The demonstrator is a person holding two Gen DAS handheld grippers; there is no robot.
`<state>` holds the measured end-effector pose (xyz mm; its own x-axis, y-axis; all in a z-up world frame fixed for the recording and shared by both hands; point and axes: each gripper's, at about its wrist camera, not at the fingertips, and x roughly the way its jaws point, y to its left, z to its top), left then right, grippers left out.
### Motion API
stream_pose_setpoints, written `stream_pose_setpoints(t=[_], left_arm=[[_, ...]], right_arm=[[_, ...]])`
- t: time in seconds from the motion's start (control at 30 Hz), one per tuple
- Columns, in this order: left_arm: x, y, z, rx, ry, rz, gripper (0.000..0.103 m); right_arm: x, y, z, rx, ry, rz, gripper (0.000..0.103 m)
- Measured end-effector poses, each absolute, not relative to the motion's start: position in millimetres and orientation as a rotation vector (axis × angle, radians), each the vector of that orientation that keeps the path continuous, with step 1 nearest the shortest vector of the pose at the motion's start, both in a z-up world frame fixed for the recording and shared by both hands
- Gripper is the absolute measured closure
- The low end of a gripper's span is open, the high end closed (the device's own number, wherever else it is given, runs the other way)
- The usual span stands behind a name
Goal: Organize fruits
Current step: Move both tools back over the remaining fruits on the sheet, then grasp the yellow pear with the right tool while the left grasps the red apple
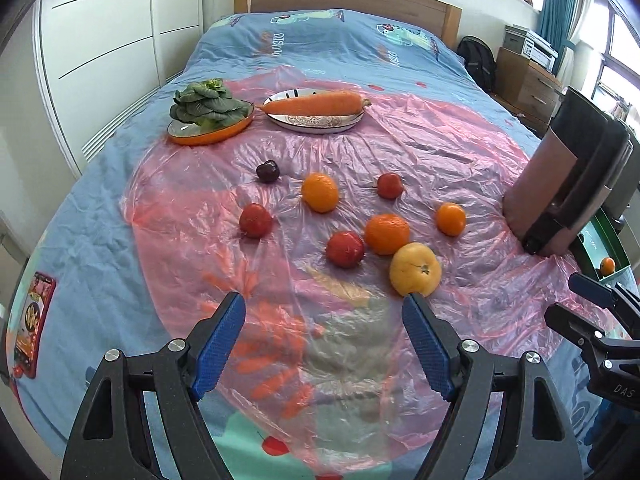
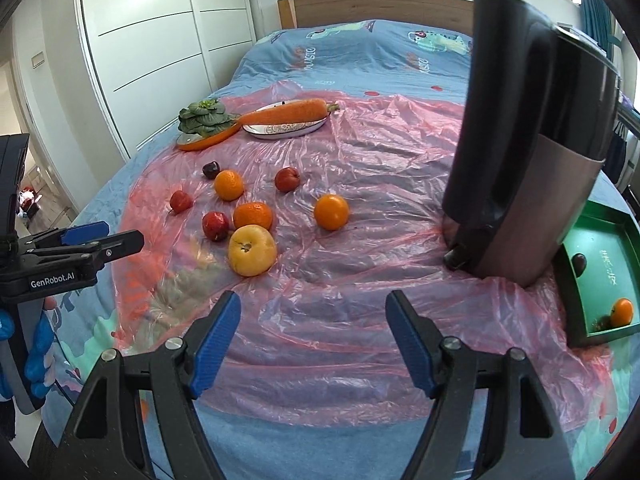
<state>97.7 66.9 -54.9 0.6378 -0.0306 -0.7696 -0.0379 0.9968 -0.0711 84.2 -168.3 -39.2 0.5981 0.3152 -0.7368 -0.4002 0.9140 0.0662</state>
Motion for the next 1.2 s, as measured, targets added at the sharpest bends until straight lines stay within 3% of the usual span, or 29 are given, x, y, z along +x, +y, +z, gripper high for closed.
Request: stream_pose_setpoints(t=[0.37,0.83,1.13,1.2], left_arm=[[142.6,61.5,-82.4,-0.04,0.934,-0.055,0.029],[197.2,59.4,-119.7,0.02,1.031,-0.108,0.039],[205.7,54.3,-131.7,0.037,1.048,-0.132,0.053],[206.1,54.4,-133.1,0.038,1.049,-0.139,0.059]], right_arm=[[120.3,-112.9,-72.7,-0.19,0.871,0.535,0.0],[155.8,-74.3,-106.5,-0.325,0.911,0.61,0.0],[169.3,-66.3,-118.4,-0.323,0.938,0.634,0.0],[170.8,-64.4,-120.9,-0.32,0.945,0.642,0.008]])
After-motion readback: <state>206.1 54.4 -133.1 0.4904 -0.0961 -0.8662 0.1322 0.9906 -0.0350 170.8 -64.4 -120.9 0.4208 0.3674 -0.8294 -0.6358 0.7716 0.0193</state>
